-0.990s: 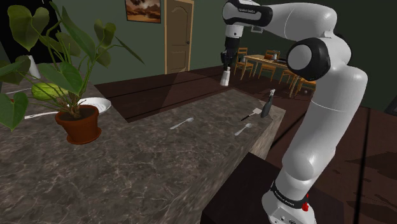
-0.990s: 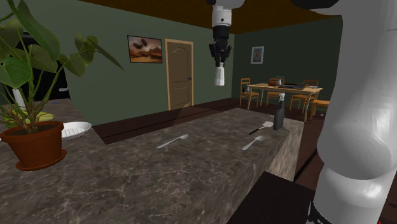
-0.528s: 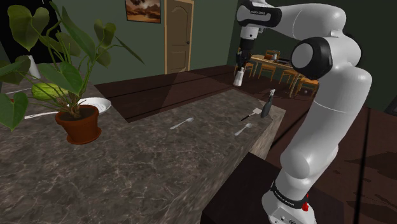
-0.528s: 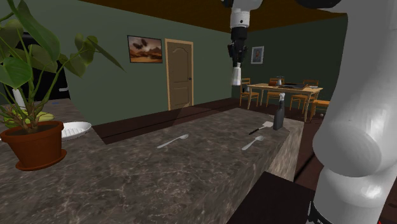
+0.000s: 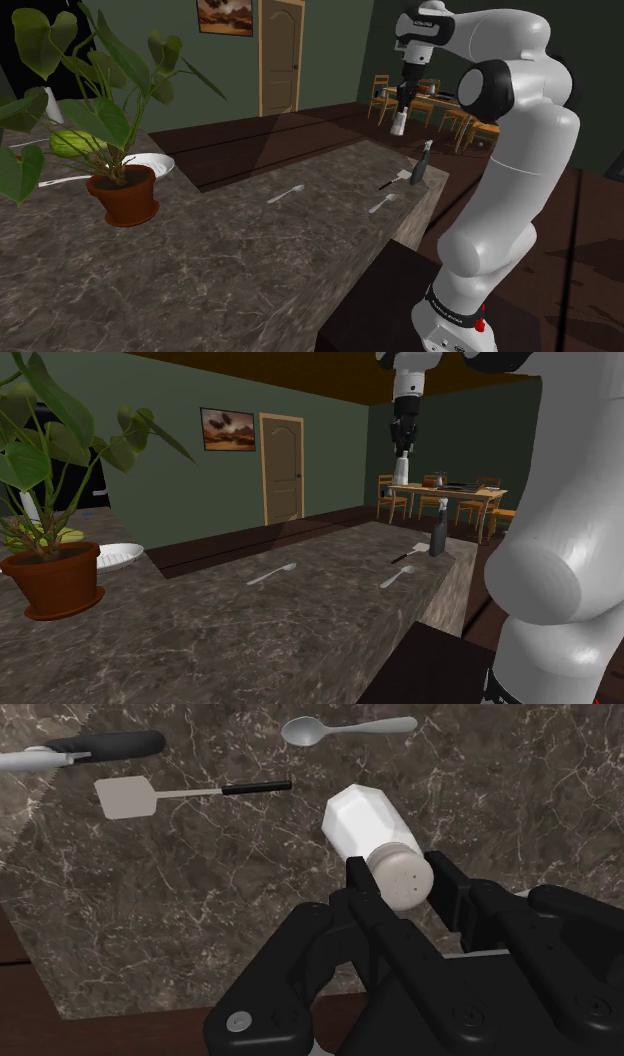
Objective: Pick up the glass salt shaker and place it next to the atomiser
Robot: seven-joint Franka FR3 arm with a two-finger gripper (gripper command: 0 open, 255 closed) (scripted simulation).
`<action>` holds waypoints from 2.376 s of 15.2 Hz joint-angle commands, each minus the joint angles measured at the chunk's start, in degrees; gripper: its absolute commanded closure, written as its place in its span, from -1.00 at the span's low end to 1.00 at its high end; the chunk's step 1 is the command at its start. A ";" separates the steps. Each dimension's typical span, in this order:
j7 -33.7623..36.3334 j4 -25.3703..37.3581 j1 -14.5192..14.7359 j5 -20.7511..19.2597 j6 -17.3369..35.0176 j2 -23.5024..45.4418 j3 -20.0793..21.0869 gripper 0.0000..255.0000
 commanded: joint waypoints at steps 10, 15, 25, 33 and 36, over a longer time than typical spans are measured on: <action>-16.57 12.87 -11.49 5.30 -3.69 10.56 -6.57 1.00; -16.43 7.59 -10.77 4.50 0.18 9.01 -6.47 1.00; -15.91 -3.50 -9.44 3.27 8.99 6.47 -6.18 1.00; -15.82 -10.47 -8.97 3.02 15.38 5.82 -6.01 1.00; -15.87 -12.76 -8.88 3.06 17.69 5.84 -5.95 1.00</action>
